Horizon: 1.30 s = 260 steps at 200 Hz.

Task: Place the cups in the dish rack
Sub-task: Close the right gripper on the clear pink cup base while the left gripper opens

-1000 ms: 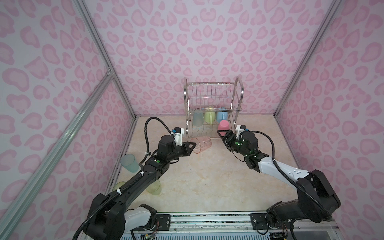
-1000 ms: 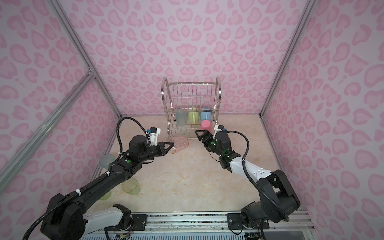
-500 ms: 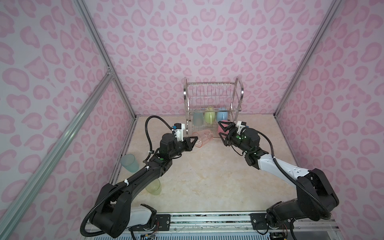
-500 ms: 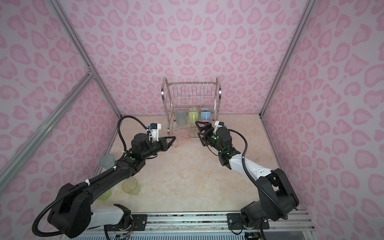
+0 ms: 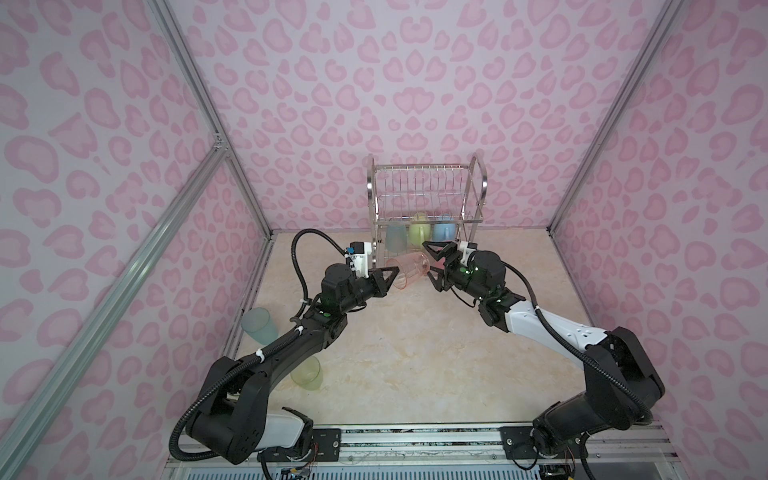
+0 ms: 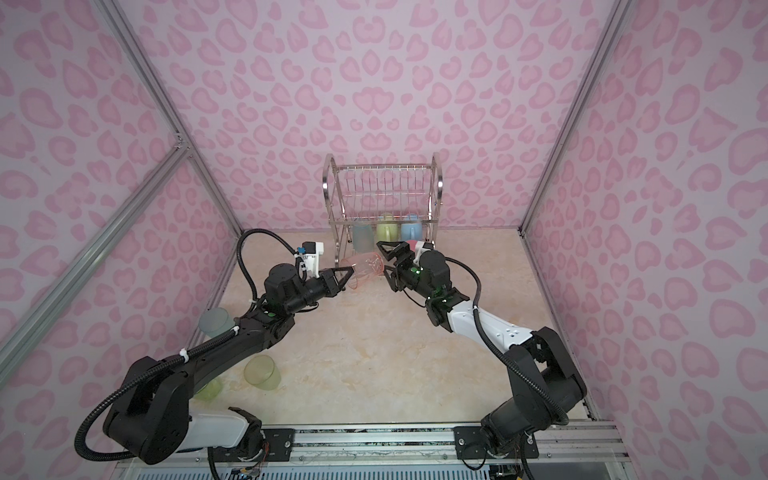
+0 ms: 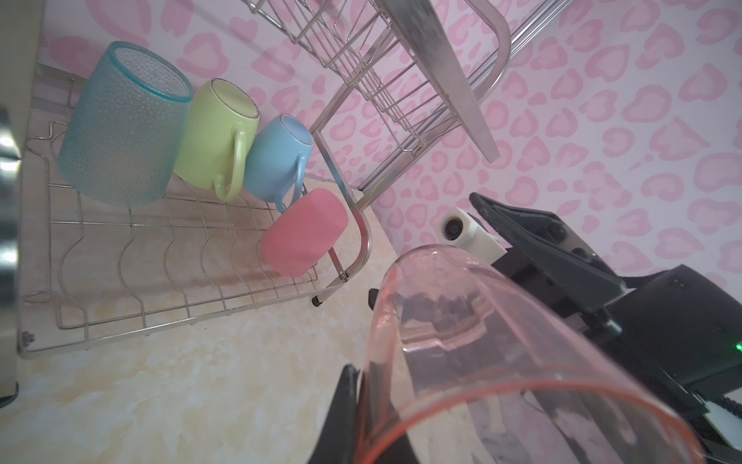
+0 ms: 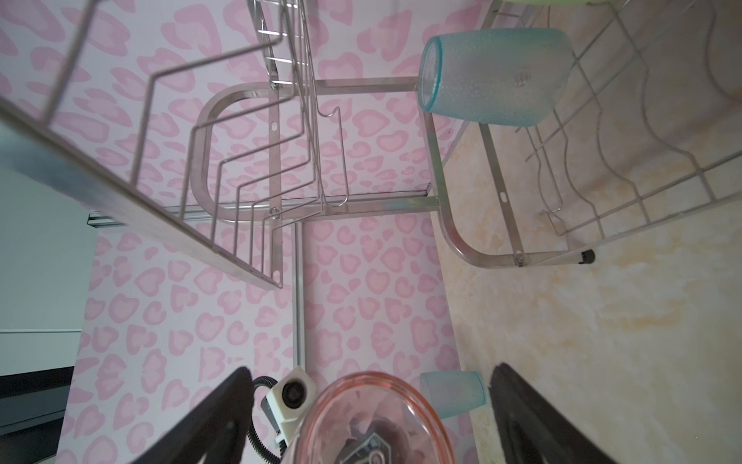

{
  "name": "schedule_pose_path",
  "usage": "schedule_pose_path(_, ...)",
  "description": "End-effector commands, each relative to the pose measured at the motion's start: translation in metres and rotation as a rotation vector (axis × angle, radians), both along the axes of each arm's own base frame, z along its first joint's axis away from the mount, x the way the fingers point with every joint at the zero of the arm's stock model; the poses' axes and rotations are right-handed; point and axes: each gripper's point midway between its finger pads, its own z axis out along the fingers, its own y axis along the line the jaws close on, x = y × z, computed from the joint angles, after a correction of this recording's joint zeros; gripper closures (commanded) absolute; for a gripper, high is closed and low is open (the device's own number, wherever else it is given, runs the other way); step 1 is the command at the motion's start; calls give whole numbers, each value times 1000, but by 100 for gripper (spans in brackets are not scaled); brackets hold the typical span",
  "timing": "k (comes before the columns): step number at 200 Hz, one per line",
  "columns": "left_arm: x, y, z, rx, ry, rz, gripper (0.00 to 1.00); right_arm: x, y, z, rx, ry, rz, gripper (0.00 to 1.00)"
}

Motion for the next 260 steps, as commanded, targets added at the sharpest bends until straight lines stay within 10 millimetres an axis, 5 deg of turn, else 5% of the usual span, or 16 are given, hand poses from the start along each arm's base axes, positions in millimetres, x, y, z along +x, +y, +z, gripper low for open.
schedule_pose_path(1,4,-3,18,-29,-68,-13,96,-5,11,1,11,9,35,10)
schedule_pose_path(67,11,-7,14,-39,-63,-26,96,-16,27,6,25,8,78,14)
schedule_pose_path(129,12,-9,11,-44,-51,-38,96,-18,28,4,25,-1,71,31)
schedule_pose_path(218,11,-2,7,-28,-40,-8,59,-16,18,4,-59,-53,19,42)
schedule_pose_path(260,11,0,3,-21,-26,2,53,-13,10,6,-120,-93,-22,45)
